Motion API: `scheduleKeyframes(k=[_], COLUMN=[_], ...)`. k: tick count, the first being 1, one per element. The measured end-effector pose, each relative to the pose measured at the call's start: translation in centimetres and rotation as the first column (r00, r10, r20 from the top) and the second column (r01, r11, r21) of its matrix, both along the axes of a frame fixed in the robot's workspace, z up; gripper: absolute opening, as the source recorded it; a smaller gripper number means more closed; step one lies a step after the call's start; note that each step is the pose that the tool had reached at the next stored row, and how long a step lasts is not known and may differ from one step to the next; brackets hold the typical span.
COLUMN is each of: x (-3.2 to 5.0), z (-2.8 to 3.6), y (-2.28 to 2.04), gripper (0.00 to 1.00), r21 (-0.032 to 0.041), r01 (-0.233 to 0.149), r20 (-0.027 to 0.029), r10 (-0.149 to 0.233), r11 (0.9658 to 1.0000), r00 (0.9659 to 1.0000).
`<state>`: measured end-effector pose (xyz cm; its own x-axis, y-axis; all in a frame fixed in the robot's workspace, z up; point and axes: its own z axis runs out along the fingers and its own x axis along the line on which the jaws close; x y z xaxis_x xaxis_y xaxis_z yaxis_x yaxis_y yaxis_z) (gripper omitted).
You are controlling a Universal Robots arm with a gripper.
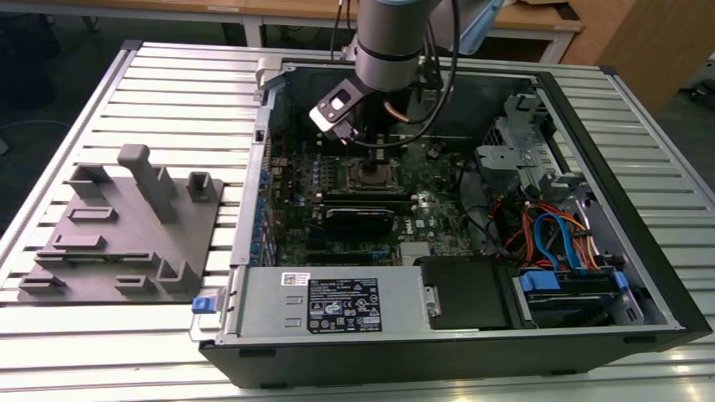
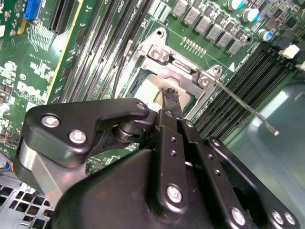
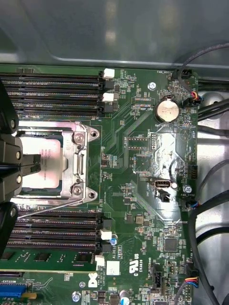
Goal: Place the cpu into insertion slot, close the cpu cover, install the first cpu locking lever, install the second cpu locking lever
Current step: 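Close the cpu cover, then install the first cpu locking lever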
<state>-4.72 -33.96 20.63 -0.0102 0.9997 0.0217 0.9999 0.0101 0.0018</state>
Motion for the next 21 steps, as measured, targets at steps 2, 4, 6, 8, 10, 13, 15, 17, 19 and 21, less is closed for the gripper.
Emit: scheduleKeyframes(k=[2, 4, 6, 8, 10, 13, 15, 17, 19, 21], x=[0.17, 0.2, 0.32, 0.32, 0.33, 0.34, 0.34, 0.34, 0.34, 0.34], z=[0.0, 0.0, 0.0, 0.0, 0.0, 0.0, 0.0, 0.06, 0.35, 0.84], y=[0.0, 0.0, 0.0, 0.0, 0.0, 0.0, 0.0, 0.0, 0.0, 0.0], gripper=[0.1, 0.1, 0.1, 0.1, 0.1, 0.1, 0.1, 0.1, 0.1, 0.1], r21=[0.0, 0.0001, 0.0, 0.0, 0.0, 0.0, 0.0, -0.0003, 0.0001, 0.0], r01=[0.0, 0.0, 0.0, 0.0, 0.0, 0.0, 0.0, 0.0, 0.0, 0.0], r20=[0.0001, 0.0001, 0.0, 0.0, 0.0001, 0.0, 0.0001, -0.0002, 0.0001, 0.0001], r10=[0.0, 0.0, 0.0, 0.0, 0.0, 0.0, 0.0, 0.0, 0.0, 0.0], r11=[1.0, 1.0, 1.0, 1.0, 1.0, 1.0, 1.0, 1.0, 1.0, 1.0], r00=[1.0, 1.0, 1.0, 1.0, 1.0, 1.0, 1.0, 1.0, 1.0, 1.0])
